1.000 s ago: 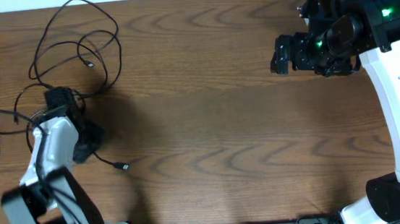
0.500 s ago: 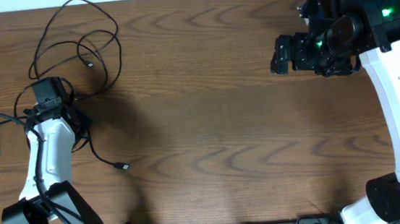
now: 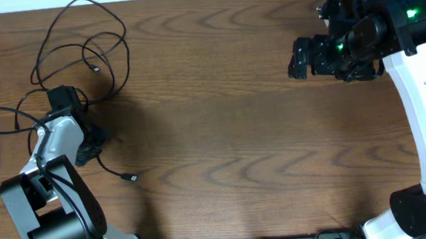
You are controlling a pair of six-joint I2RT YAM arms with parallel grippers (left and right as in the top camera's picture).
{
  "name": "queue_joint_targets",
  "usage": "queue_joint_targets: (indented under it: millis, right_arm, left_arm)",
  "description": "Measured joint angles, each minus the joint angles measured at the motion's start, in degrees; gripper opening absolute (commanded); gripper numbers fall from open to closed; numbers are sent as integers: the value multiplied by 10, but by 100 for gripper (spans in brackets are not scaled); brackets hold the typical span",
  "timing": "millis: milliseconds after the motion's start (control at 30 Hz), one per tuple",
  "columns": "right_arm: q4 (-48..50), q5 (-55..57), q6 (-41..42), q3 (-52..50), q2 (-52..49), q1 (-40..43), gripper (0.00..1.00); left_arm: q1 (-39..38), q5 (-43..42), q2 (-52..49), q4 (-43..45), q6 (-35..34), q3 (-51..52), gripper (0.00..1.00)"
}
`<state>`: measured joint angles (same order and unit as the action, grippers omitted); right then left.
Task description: Untangle cables
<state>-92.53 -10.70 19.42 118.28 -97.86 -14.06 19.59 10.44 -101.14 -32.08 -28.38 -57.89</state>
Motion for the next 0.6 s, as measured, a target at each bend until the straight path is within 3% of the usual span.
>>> queue_joint_targets:
  millis: [200,600]
  right_arm:
    - [0,0,0,0,0,0,99]
    - [0,0,0,0,0,0,99]
  left_arm:
    - [12,-44,-8,3,2,0,32]
    - [29,-63,-6,24,13,11,33]
